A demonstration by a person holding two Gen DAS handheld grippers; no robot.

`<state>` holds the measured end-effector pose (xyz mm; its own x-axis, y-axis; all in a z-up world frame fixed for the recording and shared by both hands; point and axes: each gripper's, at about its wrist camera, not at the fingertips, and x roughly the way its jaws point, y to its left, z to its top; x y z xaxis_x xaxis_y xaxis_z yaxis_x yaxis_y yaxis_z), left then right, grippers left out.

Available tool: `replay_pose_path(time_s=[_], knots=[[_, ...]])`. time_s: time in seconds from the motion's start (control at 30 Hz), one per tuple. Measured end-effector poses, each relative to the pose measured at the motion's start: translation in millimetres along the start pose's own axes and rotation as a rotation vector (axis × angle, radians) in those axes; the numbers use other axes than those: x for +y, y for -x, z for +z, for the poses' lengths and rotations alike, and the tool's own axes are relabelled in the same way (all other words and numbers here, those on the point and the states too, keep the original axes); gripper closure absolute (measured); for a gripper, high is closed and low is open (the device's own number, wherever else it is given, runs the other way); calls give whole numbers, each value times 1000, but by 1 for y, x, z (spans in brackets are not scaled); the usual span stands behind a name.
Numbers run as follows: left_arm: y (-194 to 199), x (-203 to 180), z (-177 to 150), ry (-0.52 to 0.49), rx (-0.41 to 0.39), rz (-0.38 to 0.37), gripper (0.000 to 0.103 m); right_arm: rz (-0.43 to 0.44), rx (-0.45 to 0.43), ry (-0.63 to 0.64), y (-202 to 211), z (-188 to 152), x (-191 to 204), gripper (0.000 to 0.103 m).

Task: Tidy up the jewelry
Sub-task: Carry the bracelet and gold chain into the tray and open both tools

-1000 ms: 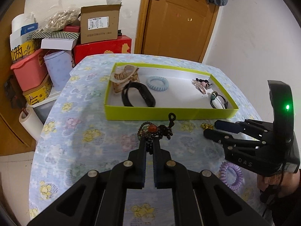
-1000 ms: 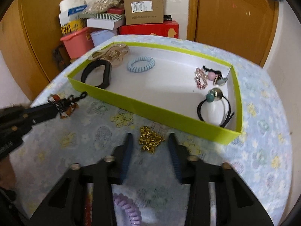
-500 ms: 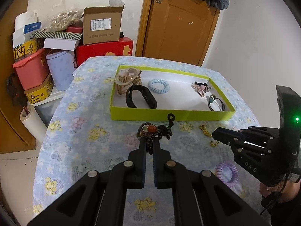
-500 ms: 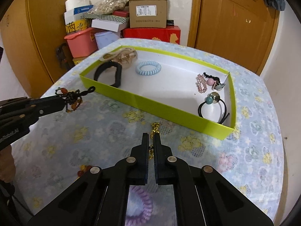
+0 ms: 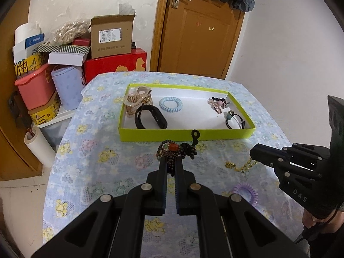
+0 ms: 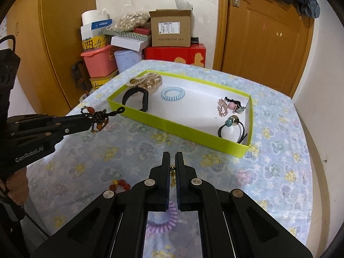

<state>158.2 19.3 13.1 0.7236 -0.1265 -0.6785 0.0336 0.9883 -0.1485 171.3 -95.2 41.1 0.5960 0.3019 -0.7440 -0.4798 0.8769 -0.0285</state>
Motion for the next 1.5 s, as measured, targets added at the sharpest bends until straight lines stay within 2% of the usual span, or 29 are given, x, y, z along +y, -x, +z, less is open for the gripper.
replay_pose_path(time_s=[0.43,0.87,1.23,1.5], knots=[[2,-23,40,-65,-39,-16,97,27,-82,-8,29,30,-24,99],[-29,-28,87,-85,-49,-31,97,18,-133,-30,19,73,-55,99],[-44,-27,114,-95,-66,-32,97,6,-218,25,35,116,-56,99],[-62,-25,112,-93,-31,-45,97,15,-175,10,10,113,-61,99]])
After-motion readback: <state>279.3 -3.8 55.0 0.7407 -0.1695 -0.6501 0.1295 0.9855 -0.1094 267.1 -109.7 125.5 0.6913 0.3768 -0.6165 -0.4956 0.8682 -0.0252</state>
